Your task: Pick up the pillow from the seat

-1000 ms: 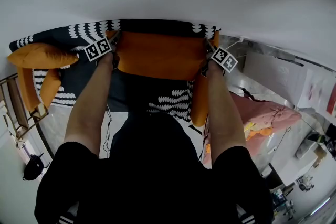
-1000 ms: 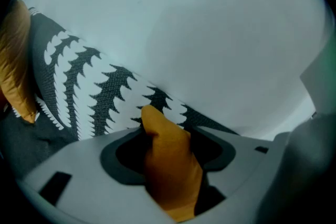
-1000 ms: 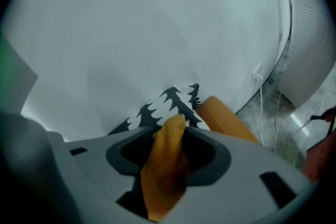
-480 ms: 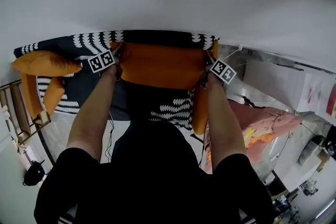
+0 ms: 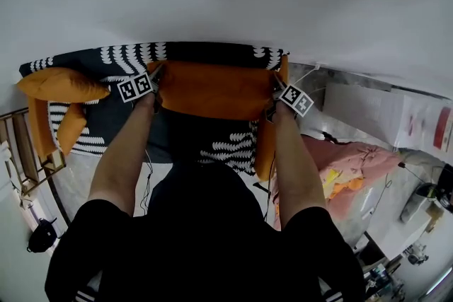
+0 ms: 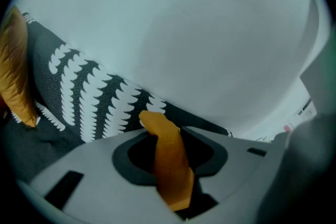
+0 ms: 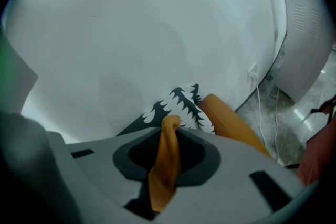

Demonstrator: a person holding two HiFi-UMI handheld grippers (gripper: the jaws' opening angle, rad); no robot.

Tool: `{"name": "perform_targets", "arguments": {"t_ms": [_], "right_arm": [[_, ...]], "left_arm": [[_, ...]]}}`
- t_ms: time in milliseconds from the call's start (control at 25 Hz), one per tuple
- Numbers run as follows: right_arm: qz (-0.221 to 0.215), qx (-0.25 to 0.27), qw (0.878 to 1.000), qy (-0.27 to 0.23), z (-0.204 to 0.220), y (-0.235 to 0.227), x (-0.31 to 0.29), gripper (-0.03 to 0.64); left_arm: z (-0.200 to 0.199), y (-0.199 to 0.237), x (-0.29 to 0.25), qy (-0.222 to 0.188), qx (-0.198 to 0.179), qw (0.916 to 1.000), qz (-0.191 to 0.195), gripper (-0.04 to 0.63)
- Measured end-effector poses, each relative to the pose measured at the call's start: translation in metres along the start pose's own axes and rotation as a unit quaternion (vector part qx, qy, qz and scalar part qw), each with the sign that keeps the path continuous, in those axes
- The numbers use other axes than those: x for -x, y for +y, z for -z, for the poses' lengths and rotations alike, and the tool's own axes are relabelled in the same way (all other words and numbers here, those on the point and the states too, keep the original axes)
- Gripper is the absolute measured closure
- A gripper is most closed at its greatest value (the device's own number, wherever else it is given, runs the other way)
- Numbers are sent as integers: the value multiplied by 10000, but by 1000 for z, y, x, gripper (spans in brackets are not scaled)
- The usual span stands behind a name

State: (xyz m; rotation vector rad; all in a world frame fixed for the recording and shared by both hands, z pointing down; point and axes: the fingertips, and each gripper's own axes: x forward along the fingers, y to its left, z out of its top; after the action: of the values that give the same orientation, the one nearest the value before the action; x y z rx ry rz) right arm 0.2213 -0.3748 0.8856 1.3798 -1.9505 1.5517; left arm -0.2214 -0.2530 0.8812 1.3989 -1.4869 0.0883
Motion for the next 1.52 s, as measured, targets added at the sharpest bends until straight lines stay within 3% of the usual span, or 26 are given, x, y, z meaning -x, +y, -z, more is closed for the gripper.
{"name": "perform_targets", "arguments": {"t_ms": [960, 1520], "right_arm": [[-421, 27, 9989, -195, -1, 36, 75, 563], [-690, 533, 9956, -341, -32, 85, 126, 565]], "left_arm": [[-6, -45, 76, -223, -267, 9992, 171, 477], [-37, -89, 132, -609, -591, 9955, 423, 480]]}}
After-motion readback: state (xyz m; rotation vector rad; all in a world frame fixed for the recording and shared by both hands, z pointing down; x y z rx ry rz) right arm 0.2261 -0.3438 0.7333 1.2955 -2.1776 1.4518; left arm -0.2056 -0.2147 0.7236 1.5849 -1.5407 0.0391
